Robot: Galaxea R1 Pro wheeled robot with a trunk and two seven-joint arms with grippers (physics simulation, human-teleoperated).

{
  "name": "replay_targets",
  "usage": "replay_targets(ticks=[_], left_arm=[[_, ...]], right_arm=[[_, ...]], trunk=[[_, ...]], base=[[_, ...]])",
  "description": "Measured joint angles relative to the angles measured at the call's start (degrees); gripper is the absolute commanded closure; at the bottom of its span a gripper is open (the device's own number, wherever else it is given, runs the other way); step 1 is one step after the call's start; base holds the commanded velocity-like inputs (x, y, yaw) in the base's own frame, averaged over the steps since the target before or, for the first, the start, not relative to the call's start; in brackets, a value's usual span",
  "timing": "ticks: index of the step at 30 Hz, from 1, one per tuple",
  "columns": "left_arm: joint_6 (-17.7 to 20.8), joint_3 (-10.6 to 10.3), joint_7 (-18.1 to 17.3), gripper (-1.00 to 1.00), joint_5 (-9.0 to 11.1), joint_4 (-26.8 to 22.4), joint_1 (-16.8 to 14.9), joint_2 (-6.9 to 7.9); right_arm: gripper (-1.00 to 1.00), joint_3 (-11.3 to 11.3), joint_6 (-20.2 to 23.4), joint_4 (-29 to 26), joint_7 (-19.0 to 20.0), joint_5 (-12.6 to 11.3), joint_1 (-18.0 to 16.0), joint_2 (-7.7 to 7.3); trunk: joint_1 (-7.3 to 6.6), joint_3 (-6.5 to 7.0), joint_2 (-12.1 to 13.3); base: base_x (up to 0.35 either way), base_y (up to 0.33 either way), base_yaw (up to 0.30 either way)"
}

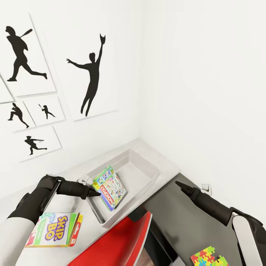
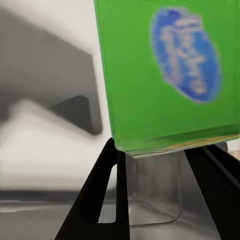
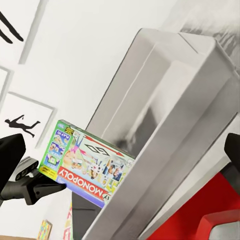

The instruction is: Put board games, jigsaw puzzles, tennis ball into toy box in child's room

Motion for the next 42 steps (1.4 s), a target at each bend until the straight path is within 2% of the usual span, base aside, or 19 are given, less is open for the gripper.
replay_targets(ticks=[8, 14, 20, 42], left_arm=[[-0.6, 0.7, -0.1, 1.00, 0.1, -0.2, -0.2, 0.08], [-0.7, 0.8, -0.3, 1.00, 0.1, -0.3, -2.3, 0.09], [-0.7, 0.9, -0.8, 1.00, 0.1, -0.4, -3.0, 0.10], [-0.9, 0.4, -1.1, 1.00, -0.5, -0.3, -3.2, 0.09]], right_arm=[[-1.00, 0.0, -0.1, 0.0, 0.0, 0.0, 0.0, 0.00], [-1.00, 0.0, -0.1, 0.0, 0.0, 0.0, 0.0, 0.00], [-1.00, 0.0, -0.1, 0.0, 0.0, 0.0, 0.0, 0.00], [-1.00, 0.0, 0.0, 0.0, 0.0, 0.0, 0.0, 0.00]], trunk=[[0.00, -0.56, 0.0], [0.00, -0.98, 0.0], [0.00, -1.40, 0.0], [0.00, -2.94, 0.0]], base=[[0.000, 0.000, 0.000], [0.000, 0.000, 0.000], [0.000, 0.000, 0.000], [0.000, 0.000, 0.000]])
